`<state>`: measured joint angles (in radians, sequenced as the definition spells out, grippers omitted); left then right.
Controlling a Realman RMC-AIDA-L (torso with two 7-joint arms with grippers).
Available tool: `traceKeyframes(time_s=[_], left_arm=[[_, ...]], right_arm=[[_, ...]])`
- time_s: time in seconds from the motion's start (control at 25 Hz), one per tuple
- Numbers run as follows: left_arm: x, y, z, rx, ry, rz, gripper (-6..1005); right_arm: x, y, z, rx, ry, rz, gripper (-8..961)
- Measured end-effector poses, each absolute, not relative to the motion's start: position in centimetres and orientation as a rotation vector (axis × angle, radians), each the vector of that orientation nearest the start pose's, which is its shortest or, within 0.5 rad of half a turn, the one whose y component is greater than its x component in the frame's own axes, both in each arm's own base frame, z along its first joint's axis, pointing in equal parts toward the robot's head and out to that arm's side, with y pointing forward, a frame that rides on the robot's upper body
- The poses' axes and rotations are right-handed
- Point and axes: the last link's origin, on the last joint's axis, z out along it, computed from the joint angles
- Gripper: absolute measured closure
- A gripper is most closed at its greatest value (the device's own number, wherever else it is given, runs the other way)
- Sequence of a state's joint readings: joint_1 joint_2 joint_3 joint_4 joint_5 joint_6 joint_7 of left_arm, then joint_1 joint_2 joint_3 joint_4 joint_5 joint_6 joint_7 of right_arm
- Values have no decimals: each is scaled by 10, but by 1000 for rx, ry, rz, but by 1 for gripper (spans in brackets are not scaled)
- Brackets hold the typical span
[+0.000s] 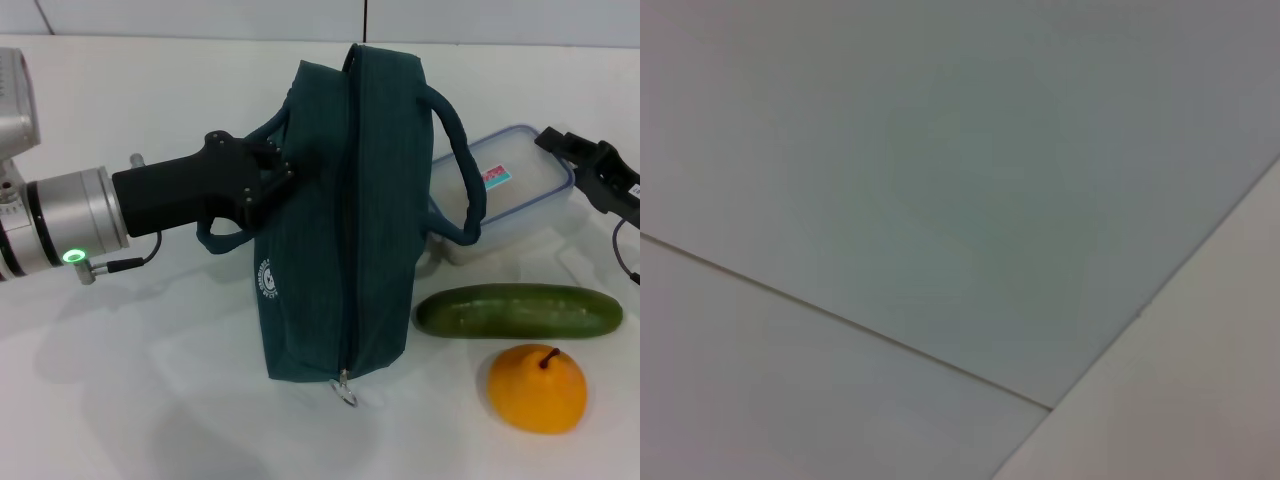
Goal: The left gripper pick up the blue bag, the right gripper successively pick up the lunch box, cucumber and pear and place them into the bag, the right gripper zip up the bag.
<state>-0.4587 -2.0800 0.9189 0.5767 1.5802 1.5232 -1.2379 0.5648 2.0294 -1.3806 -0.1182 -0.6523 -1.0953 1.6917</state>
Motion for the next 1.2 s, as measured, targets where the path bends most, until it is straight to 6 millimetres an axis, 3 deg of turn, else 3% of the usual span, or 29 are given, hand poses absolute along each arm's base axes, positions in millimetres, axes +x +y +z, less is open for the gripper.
traceKeyframes(time_s=[0.68, 1.2], left_arm=[[-244, 324, -6, -2577, -529, -1032, 958], [-243, 322, -9, -2588, -532, -1031, 958]], right_arm=[[293, 357, -34, -1757, 1685, 1273, 702], [304, 352, -34, -1682, 1744, 1275, 650]])
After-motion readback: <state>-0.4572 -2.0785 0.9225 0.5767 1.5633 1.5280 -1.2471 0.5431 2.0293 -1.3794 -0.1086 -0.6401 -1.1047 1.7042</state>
